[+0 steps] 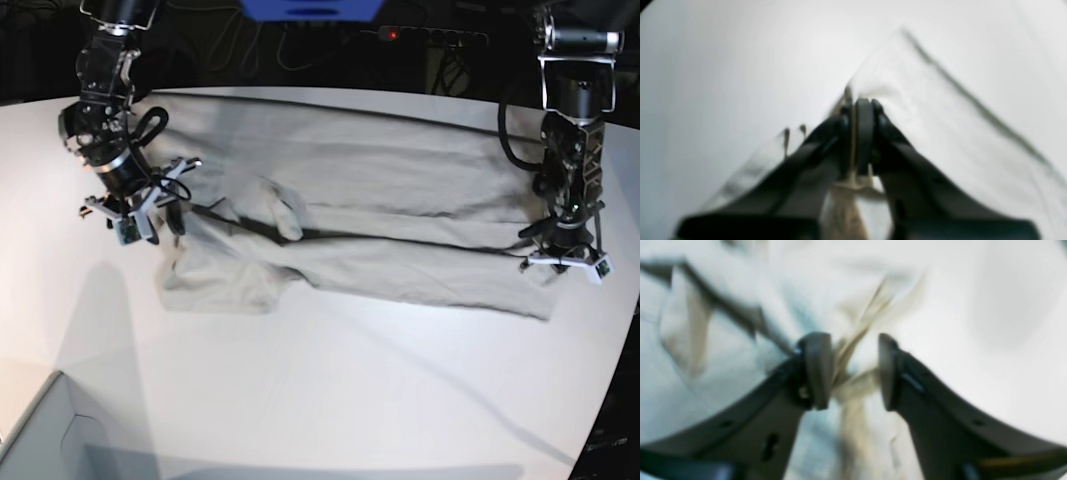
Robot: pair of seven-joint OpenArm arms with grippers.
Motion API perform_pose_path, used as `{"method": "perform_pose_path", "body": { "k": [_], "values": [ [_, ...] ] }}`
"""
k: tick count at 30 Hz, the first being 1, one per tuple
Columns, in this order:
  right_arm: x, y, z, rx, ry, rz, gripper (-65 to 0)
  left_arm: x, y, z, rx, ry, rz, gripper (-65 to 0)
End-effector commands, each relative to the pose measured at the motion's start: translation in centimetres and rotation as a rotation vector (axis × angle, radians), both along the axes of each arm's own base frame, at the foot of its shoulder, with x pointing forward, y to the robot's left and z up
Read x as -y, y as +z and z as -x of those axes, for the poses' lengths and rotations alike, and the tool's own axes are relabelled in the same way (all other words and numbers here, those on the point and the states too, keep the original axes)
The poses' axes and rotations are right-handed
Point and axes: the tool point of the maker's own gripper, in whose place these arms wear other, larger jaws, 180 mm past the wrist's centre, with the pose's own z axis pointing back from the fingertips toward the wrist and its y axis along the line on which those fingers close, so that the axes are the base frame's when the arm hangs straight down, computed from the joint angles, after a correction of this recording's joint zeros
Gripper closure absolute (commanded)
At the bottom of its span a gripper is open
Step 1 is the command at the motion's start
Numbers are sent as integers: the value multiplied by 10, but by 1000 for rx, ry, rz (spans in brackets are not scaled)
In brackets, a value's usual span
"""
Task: Layout the t-shirt on the table in an organized manner, then fold the t-shirt properly
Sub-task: 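Fold the held hem over the shirt body toward the collar edge, then release the hem and regrasp the folded shirt edge with both grippers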
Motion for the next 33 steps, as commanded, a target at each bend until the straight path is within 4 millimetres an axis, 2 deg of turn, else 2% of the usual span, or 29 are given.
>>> {"method": "perform_pose_path", "body": {
  "k": [1, 3, 6, 10, 12, 15, 20, 21, 24, 27, 28, 31, 33],
  "values": [
    [-1, 20, -10, 69, 8, -5, -281, -7, 22, -16, 55, -6, -21, -124],
    [0, 30, -13, 97, 10, 8, -301, -3, 28, -18, 55, -21, -8, -189],
    [1, 42, -18, 130, 12, 20, -308, -12, 43, -8, 94, 8, 3, -245],
    [1, 48, -24, 148, 10, 22, -308, -23, 76, -2, 168, 31, -3, -250],
    [1, 50, -29, 155, 9, 18, -308, -34, 83, -1, 180, 53, -8, -250],
    [0, 50, -29, 155, 9, 16, -309, -38, 102, -22, 228, 61, -10, -251],
    [-1, 55, -36, 169, 12, 16, -309, -48, 85, -55, 139, 95, -25, -252],
    [0, 52, -35, 150, 9, 22, -309, -50, 76, -60, 101, 99, -35, -252],
    [3, 46, -35, 105, -3, 43, -309, -40, 48, -72, -9, 95, -21, -252],
    [4, 44, -33, 90, -5, 49, -309, -31, 32, -78, -81, 74, -47, -252],
    [4, 43, -32, 89, -5, 49, -309, -31, 29, -77, -92, 68, -64, -252],
    [4, 43, -33, 87, -5, 50, -309, -11, 15, -77, -106, 28, -95, -252],
    [5, 44, -34, 89, -6, 50, -309, -10, 9, -72, -120, 18, -110, -252]
  ]
}}
